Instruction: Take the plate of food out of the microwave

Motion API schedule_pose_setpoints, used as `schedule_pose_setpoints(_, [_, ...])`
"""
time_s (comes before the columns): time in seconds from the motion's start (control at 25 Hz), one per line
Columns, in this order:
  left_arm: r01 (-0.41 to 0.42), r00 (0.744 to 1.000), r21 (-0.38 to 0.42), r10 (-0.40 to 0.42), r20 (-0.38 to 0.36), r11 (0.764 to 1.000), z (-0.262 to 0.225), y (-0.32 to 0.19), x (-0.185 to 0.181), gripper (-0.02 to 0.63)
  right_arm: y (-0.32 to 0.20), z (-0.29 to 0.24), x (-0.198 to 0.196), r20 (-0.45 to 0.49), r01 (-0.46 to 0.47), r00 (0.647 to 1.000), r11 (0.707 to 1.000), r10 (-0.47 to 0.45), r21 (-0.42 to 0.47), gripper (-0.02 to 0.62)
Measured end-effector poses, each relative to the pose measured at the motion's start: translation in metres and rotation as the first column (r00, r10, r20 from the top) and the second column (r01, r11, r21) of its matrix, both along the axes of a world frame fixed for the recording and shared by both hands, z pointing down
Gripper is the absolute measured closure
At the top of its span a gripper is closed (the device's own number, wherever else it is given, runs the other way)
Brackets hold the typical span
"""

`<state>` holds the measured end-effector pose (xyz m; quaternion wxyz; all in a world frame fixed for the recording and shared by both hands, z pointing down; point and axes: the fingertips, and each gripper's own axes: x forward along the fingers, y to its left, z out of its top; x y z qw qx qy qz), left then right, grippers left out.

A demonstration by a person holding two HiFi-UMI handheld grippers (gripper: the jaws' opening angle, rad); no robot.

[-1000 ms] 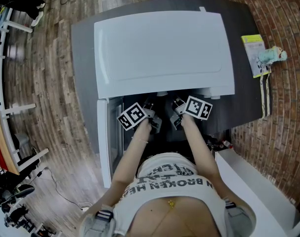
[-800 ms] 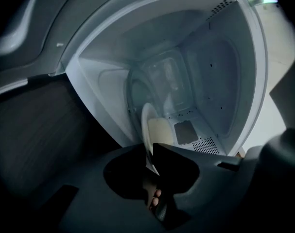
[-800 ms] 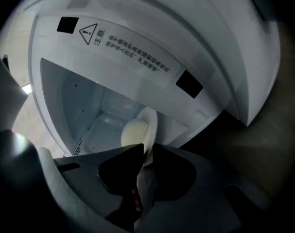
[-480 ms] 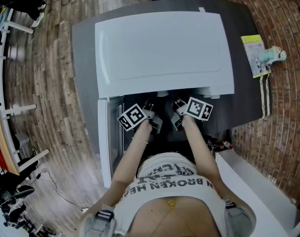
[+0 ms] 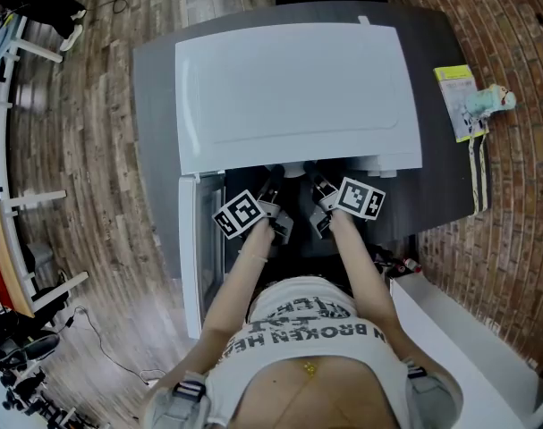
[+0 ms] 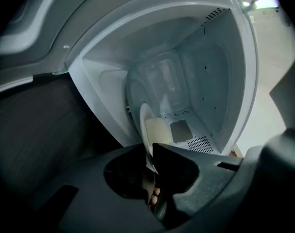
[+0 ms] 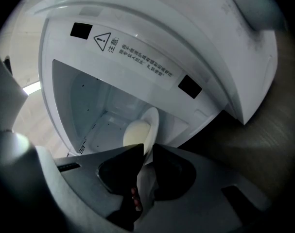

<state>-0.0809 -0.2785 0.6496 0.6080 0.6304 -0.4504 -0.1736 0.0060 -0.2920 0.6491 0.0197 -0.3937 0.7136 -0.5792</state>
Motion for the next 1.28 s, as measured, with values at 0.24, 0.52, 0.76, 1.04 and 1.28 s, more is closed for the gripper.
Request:
schedule_pose_setpoints(0.24, [-0.003, 1.000, 0.008, 0.003, 0.014, 1.000, -0.001, 0.004, 0.000, 0.560, 0.004, -0.001, 0.000, 0.009, 0.003, 1.000, 1.000, -0.003, -0.002, 0.538])
schedule_pose_setpoints(0.52, [-0.014, 1.000, 0.020, 0.014, 0.016, 1.000, -0.005, 0.010, 0.001, 0.560, 0.011, -0.003, 0.000, 0.016, 0.000, 1.000, 1.000, 0.000, 0.000, 0.538])
schedule_pose_setpoints(0.76, [-0.018, 1.000, 0.042, 0.017, 0.023, 0.999, -0.009, 0.016, 0.001, 0.560, 0.015, -0.007, 0.000, 0.010, 0.008, 1.000, 1.000, -0.008, 0.017, 0.537])
schedule_pose_setpoints(1.04, [-0.023, 0.999, 0.052, 0.021, 0.026, 0.998, -0.014, 0.025, 0.000, 0.560, 0.023, -0.011, -0.001, 0.007, 0.015, 1.000, 1.000, -0.015, 0.026, 0.538])
schedule_pose_setpoints(1.28, [-0.029, 0.999, 0.063, 0.027, 0.024, 0.998, -0.018, 0.030, -0.001, 0.560, 0.029, -0.016, -0.002, 0.005, 0.007, 1.000, 0.999, -0.008, 0.037, 0.537])
